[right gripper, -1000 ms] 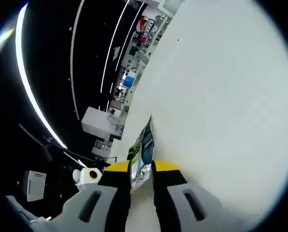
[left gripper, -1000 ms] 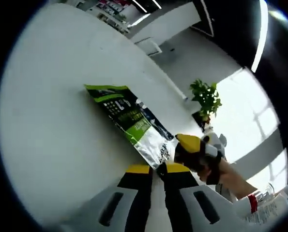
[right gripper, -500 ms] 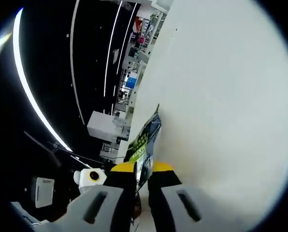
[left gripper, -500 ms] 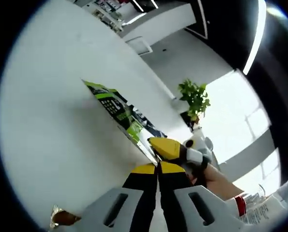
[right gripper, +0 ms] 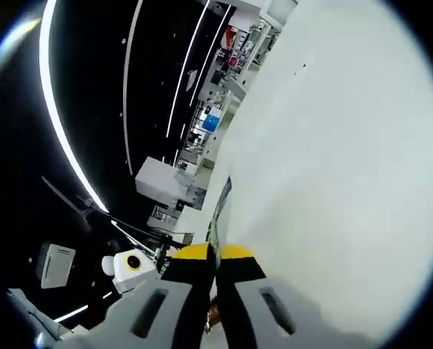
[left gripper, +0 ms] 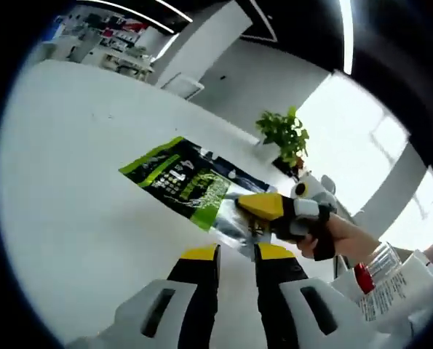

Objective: Arrange the skincare products in the storage area until every visible bottle or jar stands upright without overlapping.

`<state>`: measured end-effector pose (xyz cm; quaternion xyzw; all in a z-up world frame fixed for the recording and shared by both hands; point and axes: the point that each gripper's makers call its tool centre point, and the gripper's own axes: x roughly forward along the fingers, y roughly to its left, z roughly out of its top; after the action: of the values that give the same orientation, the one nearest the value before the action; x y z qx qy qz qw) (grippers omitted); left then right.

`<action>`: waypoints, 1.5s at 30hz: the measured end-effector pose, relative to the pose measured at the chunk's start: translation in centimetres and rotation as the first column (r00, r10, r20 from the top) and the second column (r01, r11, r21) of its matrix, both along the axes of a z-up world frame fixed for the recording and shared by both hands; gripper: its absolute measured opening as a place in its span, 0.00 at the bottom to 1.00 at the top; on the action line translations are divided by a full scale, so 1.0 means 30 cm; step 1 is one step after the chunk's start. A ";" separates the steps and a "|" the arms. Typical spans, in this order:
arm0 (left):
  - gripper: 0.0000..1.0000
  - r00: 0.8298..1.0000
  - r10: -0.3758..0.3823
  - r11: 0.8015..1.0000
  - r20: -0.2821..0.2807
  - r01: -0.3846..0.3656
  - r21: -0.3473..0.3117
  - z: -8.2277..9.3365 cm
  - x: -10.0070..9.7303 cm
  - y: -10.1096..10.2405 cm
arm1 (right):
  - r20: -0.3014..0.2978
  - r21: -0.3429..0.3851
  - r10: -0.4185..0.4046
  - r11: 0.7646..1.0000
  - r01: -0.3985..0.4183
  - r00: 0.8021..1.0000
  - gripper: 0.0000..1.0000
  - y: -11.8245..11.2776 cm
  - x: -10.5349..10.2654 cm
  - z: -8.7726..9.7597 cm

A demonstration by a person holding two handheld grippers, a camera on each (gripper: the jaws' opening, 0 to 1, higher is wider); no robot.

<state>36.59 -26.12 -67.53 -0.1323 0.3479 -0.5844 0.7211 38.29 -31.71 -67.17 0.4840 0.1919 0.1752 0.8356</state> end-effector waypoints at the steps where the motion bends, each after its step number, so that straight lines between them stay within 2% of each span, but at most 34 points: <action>1: 0.17 1.000 -0.002 1.000 0.025 0.001 0.008 0.007 0.005 0.012 | 0.005 -0.013 0.007 1.000 -0.007 1.000 0.01 0.001 -0.006 0.009; 2: 0.18 0.997 -0.008 0.999 0.081 0.005 0.037 0.013 0.017 0.036 | 0.010 -0.025 0.013 1.000 -0.013 1.000 0.01 0.003 -0.011 0.017; 4: 0.22 0.989 -0.025 0.997 0.145 0.014 0.075 0.021 0.025 0.064 | 0.020 -0.059 0.029 0.998 -0.028 0.999 0.01 0.006 -0.020 0.028; 6: 0.23 0.971 -0.063 0.991 0.229 0.033 0.130 0.032 0.028 0.099 | 0.025 -0.112 0.063 0.992 -0.060 0.998 0.01 0.014 -0.033 0.038; 7: 0.24 0.956 -0.079 0.986 0.284 0.034 0.162 0.041 0.034 0.117 | 0.024 -0.151 0.086 0.985 -0.081 0.996 0.01 0.020 -0.040 0.041; 10: 0.27 0.918 -0.128 0.973 0.374 0.044 0.226 0.065 0.037 0.151 | 0.024 -0.245 0.146 0.960 -0.136 0.989 0.01 0.043 -0.056 0.057; 12: 0.27 0.883 -0.160 0.965 0.441 0.046 0.257 0.092 0.042 0.163 | 0.027 -0.319 0.197 0.931 -0.178 0.980 0.01 0.065 -0.065 0.074; 13: 0.27 0.857 -0.186 0.960 0.480 0.054 0.274 0.110 0.041 0.167 | 0.024 -0.356 0.225 0.912 -0.202 0.974 0.01 0.078 -0.070 0.085; 14: 0.27 0.839 -0.205 0.956 0.504 0.061 0.287 0.123 0.038 0.169 | 0.022 -0.383 0.249 0.897 -0.221 0.968 0.01 0.089 -0.074 0.093; 15: 0.27 0.813 -0.231 0.949 0.535 0.067 0.308 0.140 0.034 0.171 | 0.021 -0.419 0.284 0.873 -0.250 0.959 0.01 0.105 -0.080 0.106; 17: 0.28 0.779 -0.267 0.936 0.568 0.070 0.345 0.161 0.029 0.175 | 0.012 -0.479 0.325 0.832 -0.280 0.946 0.01 0.122 -0.087 0.118; 19: 0.28 0.742 -0.305 0.925 0.597 0.082 0.370 0.184 0.022 0.176 | -0.005 -0.545 0.365 0.780 -0.308 0.931 0.01 0.137 -0.093 0.129; 20: 0.28 0.711 -0.312 0.923 0.631 0.071 0.377 0.210 0.025 0.177 | -0.013 -0.582 0.394 0.745 -0.328 0.919 0.01 0.148 -0.100 0.140; 21: 0.29 0.693 -0.318 0.922 0.647 0.067 0.381 0.227 0.026 0.179 | -0.017 -0.591 0.402 0.734 -0.333 0.915 0.01 0.151 -0.102 0.143; 22: 0.30 0.662 -0.333 0.919 0.672 0.066 0.390 0.255 0.026 0.183 | -0.020 -0.625 0.427 0.700 -0.345 0.904 0.01 0.161 -0.108 0.158; 23: 0.30 0.645 -0.337 0.917 0.686 0.059 0.396 0.270 0.028 0.187 | -0.024 -0.645 0.443 0.678 -0.352 0.896 0.01 0.168 -0.111 0.167; 24: 0.31 0.607 -0.353 0.910 0.712 0.046 0.412 0.297 0.033 0.196 | -0.035 -0.683 0.473 0.632 -0.366 0.881 0.01 0.177 -0.119 0.181; 26: 0.32 0.565 -0.382 0.899 0.732 0.045 0.435 0.324 0.031 0.207 | -0.048 -0.730 0.501 0.572 -0.373 0.864 0.01 0.185 -0.125 0.198; 27: 0.33 0.543 -0.388 0.895 0.745 0.029 0.446 0.345 0.036 0.215 | -0.052 -0.761 0.520 0.532 -0.371 0.853 0.01 0.194 -0.125 0.213; 28: 0.34 0.525 -0.397 0.891 0.753 0.025 0.453 0.358 0.036 0.218 | -0.057 -0.773 0.531 0.512 -0.373 0.846 0.01 0.200 -0.129 0.220; 29: 0.35 0.495 -0.419 0.884 0.761 0.034 0.466 0.375 0.028 0.224 | -0.052 -0.790 0.545 0.490 -0.368 0.837 0.01 0.211 -0.128 0.233; 30: 0.34 0.485 -0.428 0.881 0.763 0.035 0.472 0.384 0.022 0.228 | -0.054 -0.798 0.555 0.476 -0.370 0.830 0.01 0.219 -0.130 0.239; 32: 0.34 0.457 -0.441 0.875 0.772 0.026 0.484 0.407 0.009 0.235 | -0.062 -0.832 0.584 0.418 -0.365 0.809 0.01 0.241 -0.136 0.248; 33: 0.34 0.445 -0.454 0.869 0.772 0.031 0.494 0.413 -0.005 0.238 | -0.071 -0.856 0.599 0.374 -0.357 0.797 0.01 0.255 -0.138 0.252; 34: 0.34 0.443 -0.456 0.868 0.772 0.030 0.496 0.414 -0.007 0.238 | -0.079 -0.869 0.609 0.345 -0.354 0.789 0.01 0.265 -0.140 0.253; 35: 0.34 0.421 -0.471 0.860 0.775 0.027 0.509 0.417 -0.008 0.244 | -0.086 -0.892 0.630 0.297 -0.342 0.772 0.01 0.284 -0.142 0.258; 36: 0.34 0.407 -0.482 0.855 0.776 0.025 0.518 0.418 -0.009 0.247 | -0.086 -0.901 0.635 0.279 -0.332 0.768 0.01 0.289 -0.142 0.261; 37: 0.35 0.405 -0.486 0.852 0.775 0.022 0.523 0.417 -0.010 0.251 | -0.094 -0.921 0.653 0.229 -0.314 0.752 0.01 0.310 -0.144 0.269; 38: 0.35 0.400 -0.490 0.849 0.775 0.020 0.527 0.418 -0.010 0.253 | -0.102 -0.930 0.666 0.199 -0.308 0.739 0.01 0.324 -0.148 0.273; 39: 0.36 0.386 -0.492 0.848 0.781 0.007 0.531 0.423 -0.007 0.258 | -0.106 -0.944 0.684 0.159 -0.289 0.722 0.01 0.347 -0.151 0.284; 42: 0.35 0.366 -0.523 0.831 0.770 0.016 0.557 0.418 -0.012 0.265 | -0.112 -0.968 0.728 0.076 -0.241 0.677 0.01 0.397 -0.159 0.310; 43: 0.35 0.347 -0.542 0.819 0.765 0.017 0.573 0.412 -0.007 0.270 | -0.115 -0.972 0.736 0.055 -0.229 0.667 0.01 0.408 -0.161 0.317; 44: 0.35 0.322 -0.577 0.798 0.751 0.023 0.603 0.401 -0.010 0.279 | -0.113 -0.977 0.748 0.035 -0.209 0.654 0.01 0.420 -0.158 0.330; 45: 0.34 0.313 -0.590 0.789 0.744 0.029 0.614 0.395 -0.014 0.285 | -0.110 -0.980 0.760 0.024 -0.198 0.640 0.01 0.436 -0.161 0.341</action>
<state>36.16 -17.58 -55.69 0.4737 0.0464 -0.5786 0.6624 33.45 -18.64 -56.94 -0.2846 0.2116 0.4117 0.8395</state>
